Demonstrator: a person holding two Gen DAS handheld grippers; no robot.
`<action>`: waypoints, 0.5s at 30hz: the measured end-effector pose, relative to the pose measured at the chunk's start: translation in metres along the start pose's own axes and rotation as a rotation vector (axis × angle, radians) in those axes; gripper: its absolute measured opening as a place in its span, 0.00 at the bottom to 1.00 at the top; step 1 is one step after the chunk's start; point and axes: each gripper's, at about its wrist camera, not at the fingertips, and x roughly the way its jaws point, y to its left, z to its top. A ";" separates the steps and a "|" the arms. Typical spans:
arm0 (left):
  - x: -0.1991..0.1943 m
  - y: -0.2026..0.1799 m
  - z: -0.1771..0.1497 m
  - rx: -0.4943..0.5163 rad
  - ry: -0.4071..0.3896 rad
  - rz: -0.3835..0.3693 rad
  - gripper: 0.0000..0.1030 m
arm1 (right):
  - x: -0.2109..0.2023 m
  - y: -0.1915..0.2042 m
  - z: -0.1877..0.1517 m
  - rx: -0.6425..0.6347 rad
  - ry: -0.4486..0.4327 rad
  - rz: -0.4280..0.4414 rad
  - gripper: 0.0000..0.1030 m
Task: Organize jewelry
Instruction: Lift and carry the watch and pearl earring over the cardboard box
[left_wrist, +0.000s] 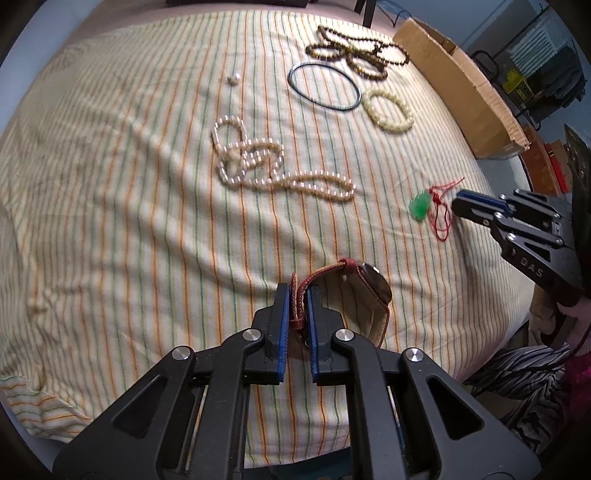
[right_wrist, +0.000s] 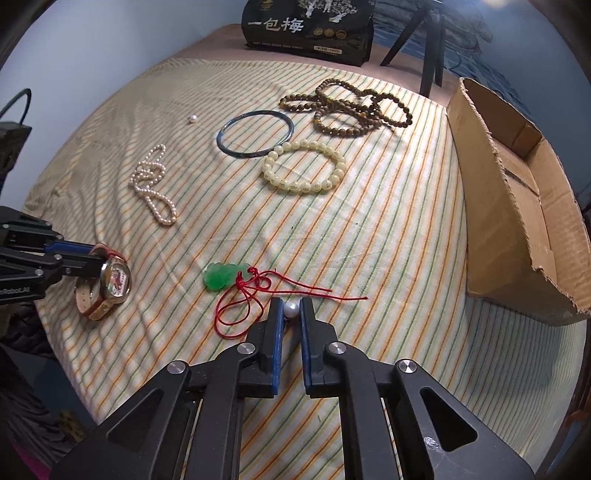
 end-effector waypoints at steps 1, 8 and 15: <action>-0.003 -0.001 0.000 0.003 -0.009 0.003 0.07 | -0.005 -0.001 -0.001 0.004 -0.007 0.006 0.07; -0.022 -0.018 0.009 0.032 -0.073 -0.022 0.07 | -0.042 -0.012 -0.005 0.040 -0.077 0.020 0.07; -0.047 -0.047 0.030 0.059 -0.149 -0.082 0.07 | -0.082 -0.028 0.007 0.079 -0.180 -0.003 0.07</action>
